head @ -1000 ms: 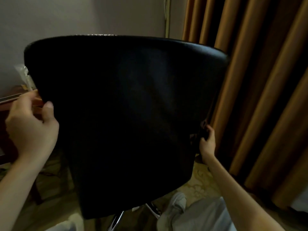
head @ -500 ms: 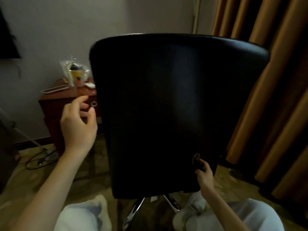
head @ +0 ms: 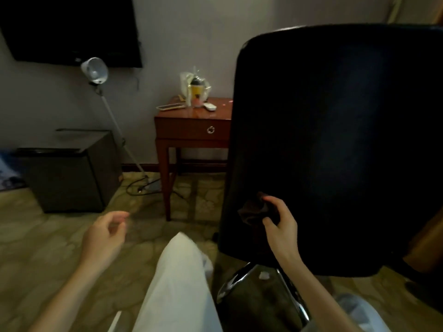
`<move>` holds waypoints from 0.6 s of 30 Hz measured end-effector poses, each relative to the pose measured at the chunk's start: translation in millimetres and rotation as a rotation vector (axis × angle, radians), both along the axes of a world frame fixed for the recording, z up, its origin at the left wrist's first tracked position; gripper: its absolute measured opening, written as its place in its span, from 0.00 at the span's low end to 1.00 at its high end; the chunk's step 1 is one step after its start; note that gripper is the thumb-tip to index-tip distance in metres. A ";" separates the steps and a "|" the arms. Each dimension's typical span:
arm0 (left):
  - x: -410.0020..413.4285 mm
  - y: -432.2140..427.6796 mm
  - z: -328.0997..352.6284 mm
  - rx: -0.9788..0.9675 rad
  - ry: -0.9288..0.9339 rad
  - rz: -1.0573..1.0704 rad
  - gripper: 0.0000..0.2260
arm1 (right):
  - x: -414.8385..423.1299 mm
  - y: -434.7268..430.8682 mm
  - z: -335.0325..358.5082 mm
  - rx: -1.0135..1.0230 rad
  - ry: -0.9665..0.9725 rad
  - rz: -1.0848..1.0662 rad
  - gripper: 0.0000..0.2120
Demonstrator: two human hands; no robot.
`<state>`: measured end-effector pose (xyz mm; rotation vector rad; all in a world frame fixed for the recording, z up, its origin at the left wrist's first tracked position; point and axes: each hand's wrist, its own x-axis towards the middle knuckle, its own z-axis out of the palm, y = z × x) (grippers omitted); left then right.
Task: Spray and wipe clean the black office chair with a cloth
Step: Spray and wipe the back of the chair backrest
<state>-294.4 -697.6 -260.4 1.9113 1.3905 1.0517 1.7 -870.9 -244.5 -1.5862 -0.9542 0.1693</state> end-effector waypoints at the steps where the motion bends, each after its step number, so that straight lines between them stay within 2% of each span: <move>1: -8.9 2.4 -10.3 -0.027 0.006 0.033 0.09 | -7.0 6.2 -0.9 -0.007 -0.029 0.030 0.22; 4: -32.2 7.9 -47.8 -0.112 0.082 0.127 0.10 | -24.5 23.6 -7.8 -0.041 -0.121 0.061 0.21; 9: -59.3 15.6 -133.5 -0.390 0.173 0.236 0.12 | -36.6 54.7 -22.6 -0.138 -0.355 0.080 0.19; 14: -55.5 13.3 -211.9 -0.581 0.298 0.213 0.11 | -43.9 92.7 -53.8 -0.278 -0.510 0.133 0.18; 18: -59.7 22.2 -271.6 -0.721 0.523 0.098 0.16 | -49.7 118.5 -82.4 -0.358 -0.495 0.177 0.18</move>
